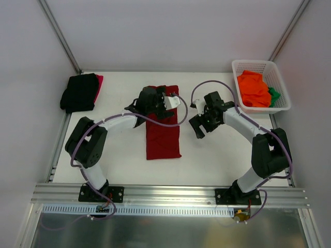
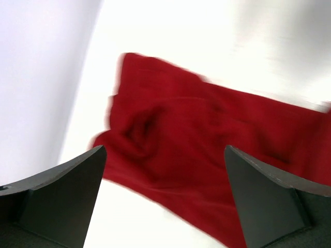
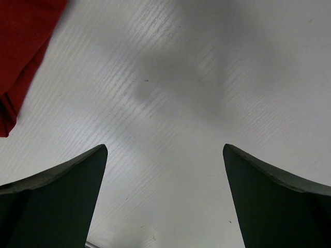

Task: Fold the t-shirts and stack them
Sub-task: Fold the tshirt

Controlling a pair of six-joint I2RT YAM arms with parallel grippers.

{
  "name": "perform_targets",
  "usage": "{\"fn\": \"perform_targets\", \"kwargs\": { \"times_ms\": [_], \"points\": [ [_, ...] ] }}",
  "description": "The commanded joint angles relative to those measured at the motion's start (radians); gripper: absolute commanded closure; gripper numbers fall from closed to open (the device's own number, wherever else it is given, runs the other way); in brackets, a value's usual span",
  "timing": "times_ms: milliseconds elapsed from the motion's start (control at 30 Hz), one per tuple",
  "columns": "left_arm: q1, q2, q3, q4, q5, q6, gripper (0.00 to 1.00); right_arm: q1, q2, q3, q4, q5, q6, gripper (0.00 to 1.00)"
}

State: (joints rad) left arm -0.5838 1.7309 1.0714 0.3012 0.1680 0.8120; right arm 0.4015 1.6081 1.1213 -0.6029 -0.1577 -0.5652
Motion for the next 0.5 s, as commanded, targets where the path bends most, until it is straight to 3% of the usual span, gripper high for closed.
{"fn": "perform_targets", "kwargs": {
  "times_ms": [0,67,133,200,333,467],
  "points": [
    [0.081,0.035,0.119,0.030,-0.067,-0.011,0.01,0.000,-0.062,0.005,-0.009,-0.019,0.004,0.01],
    [0.123,0.004,0.173,-0.078,0.002,-0.048,0.01,0.002,-0.066,0.003,-0.012,-0.025,0.002,0.01],
    [0.124,-0.121,0.107,-0.190,0.156,-0.051,0.01,0.002,-0.079,-0.002,-0.012,-0.032,-0.004,0.01],
    [0.080,-0.219,0.023,-0.246,0.220,-0.036,0.01,0.002,-0.091,-0.005,-0.015,-0.054,-0.012,0.01],
    [-0.043,-0.395,-0.183,-0.399,0.222,-0.019,0.01,0.048,-0.114,-0.002,-0.020,-0.072,-0.038,0.01],
    [-0.129,-0.566,-0.362,-0.393,0.200,0.025,0.01,0.218,-0.135,-0.049,0.046,0.114,-0.099,0.01]
  ]
}}
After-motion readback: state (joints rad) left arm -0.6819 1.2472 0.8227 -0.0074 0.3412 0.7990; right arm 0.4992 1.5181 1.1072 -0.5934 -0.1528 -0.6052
